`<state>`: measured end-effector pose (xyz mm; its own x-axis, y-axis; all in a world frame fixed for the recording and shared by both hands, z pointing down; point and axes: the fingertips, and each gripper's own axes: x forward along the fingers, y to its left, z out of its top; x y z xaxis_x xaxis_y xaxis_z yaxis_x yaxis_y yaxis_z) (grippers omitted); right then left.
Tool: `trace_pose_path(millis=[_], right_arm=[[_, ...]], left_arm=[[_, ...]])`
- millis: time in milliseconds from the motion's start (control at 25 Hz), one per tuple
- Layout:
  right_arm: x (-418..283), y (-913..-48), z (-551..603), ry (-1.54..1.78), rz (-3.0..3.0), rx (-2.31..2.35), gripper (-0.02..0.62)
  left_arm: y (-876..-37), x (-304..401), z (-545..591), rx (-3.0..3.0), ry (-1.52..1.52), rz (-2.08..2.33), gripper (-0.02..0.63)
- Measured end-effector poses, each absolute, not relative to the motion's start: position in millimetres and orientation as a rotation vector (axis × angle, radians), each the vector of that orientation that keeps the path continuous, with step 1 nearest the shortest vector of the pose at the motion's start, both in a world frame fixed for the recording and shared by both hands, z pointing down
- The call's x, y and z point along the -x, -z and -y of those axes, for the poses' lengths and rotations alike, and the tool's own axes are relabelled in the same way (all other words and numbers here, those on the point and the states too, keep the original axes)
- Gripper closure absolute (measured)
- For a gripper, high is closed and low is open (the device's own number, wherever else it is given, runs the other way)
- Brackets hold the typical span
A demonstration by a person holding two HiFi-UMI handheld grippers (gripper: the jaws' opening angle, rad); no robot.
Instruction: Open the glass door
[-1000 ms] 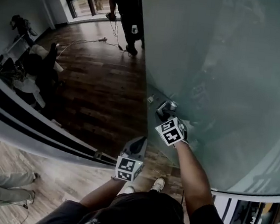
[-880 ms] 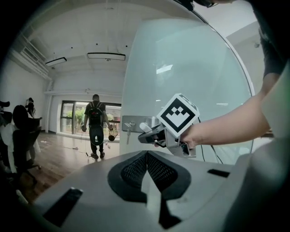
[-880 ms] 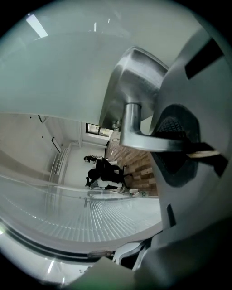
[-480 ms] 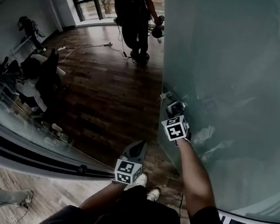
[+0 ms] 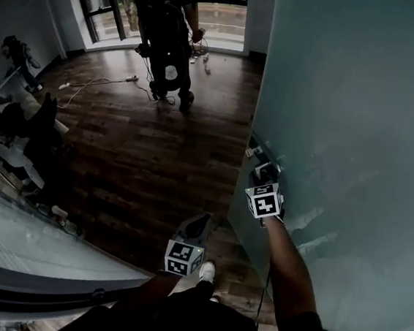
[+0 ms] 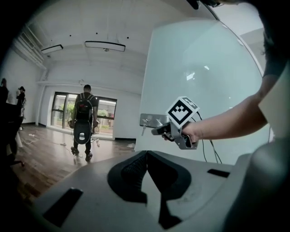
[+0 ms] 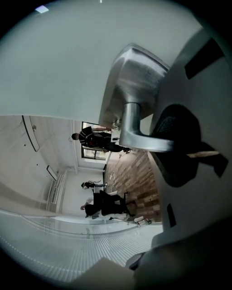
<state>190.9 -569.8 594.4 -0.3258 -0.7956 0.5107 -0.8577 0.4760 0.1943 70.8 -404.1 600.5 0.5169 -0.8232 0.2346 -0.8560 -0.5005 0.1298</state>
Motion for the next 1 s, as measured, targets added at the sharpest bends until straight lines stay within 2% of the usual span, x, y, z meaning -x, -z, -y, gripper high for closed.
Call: trace_pose_path(millis=[160, 360, 600, 1000], right_arm=[[-208, -612, 597, -0.188, 2.146, -1.435, 0.578], [-281, -574, 640, -0.230, 2.105, -1.493, 0.578], [-324, -584, 673, -0.293, 2.064, -1.563, 0.578], [-435, -581, 722, -0.408, 1.979, -1.684, 0.578]], left_arm=[[-615, -57, 446, -2.531, -0.189, 1.392, 0.600], [-582, -93, 498, -2.511, -0.163, 1.350, 0.600], [-587, -94, 531, -2.556, -0.174, 1.309, 0.600], [-580, -139, 569, -2.545, -0.207, 1.296, 0.600]])
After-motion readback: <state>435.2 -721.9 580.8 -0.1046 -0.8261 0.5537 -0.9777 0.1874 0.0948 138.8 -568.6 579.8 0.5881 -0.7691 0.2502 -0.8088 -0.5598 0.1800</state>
